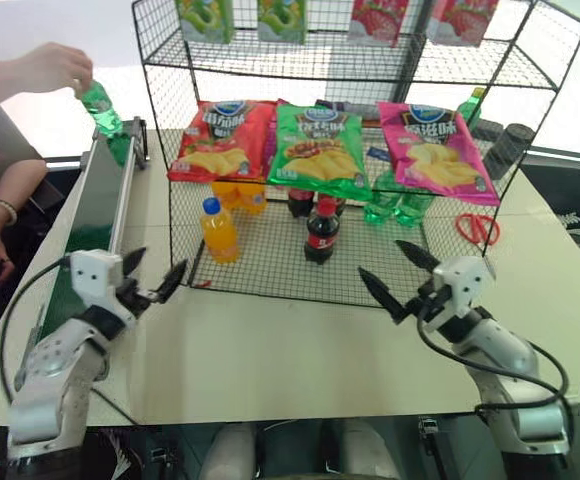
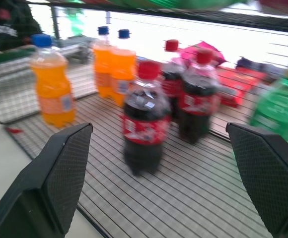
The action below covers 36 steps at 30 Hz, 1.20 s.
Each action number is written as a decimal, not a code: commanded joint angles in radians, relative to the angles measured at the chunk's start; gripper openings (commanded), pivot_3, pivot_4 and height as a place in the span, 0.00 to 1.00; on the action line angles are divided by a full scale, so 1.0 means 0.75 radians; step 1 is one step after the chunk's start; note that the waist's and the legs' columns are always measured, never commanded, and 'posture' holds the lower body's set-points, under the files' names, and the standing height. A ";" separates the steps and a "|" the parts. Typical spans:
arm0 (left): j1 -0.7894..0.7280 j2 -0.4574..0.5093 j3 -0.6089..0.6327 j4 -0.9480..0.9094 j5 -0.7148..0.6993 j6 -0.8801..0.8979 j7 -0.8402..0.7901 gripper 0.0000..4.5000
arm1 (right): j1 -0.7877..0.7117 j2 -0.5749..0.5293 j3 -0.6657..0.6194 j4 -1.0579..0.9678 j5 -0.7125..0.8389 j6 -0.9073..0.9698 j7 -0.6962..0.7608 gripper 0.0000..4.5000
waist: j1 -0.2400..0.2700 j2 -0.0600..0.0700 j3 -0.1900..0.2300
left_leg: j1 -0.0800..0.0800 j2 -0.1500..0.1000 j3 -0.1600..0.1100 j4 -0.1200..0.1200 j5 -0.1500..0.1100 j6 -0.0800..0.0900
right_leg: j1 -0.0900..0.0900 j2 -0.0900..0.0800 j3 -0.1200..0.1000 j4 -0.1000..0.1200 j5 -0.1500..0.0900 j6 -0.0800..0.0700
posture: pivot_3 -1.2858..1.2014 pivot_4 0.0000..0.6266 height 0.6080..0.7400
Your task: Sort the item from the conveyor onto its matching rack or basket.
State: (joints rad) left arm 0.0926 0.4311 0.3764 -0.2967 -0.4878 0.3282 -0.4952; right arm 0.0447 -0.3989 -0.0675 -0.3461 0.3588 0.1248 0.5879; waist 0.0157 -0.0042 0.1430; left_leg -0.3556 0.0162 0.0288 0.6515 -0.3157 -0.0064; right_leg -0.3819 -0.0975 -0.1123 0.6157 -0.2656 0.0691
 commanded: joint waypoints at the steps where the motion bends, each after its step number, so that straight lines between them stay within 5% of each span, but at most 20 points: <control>1: 0.035 -0.033 0.136 -0.053 -0.054 -0.031 0.084 1.00 | -0.076 0.038 0.071 -0.013 0.023 0.009 0.025 1.00 | -0.001 0.000 0.000 | 0.000 0.000 0.000 0.001 0.000 0.000 | 0.000 0.000 0.000 0.000 0.000 0.000 | 0.52 0.24 0.92; 13: -0.019 -0.072 0.227 0.161 0.038 -0.180 0.252 1.00 | -0.121 0.100 0.279 -0.123 0.035 0.048 0.075 1.00 | -0.003 -0.006 -0.003 | 0.000 0.000 -0.001 0.001 0.000 0.000 | 0.000 0.001 0.000 0.000 0.000 0.000 | 0.52 0.24 0.92; 36: -0.133 -0.112 0.200 0.361 0.148 -0.317 0.344 1.00 | -0.137 0.067 0.317 -0.123 0.040 0.073 0.140 1.00 | -0.004 -0.008 -0.005 | 0.000 0.000 -0.001 0.001 0.000 0.000 | 0.000 0.000 -0.001 0.000 0.000 0.000 | 0.52 0.24 0.92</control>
State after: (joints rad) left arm -0.0035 0.3446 0.5212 -0.0134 -0.3818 0.1177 -0.2466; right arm -0.0547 -0.3540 0.1688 -0.3965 0.3748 0.1909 0.6858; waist 0.0124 -0.0101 0.1395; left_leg -0.3558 0.0161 0.0284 0.6519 -0.3158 -0.0066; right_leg -0.3819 -0.0976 -0.1131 0.6157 -0.2655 0.0691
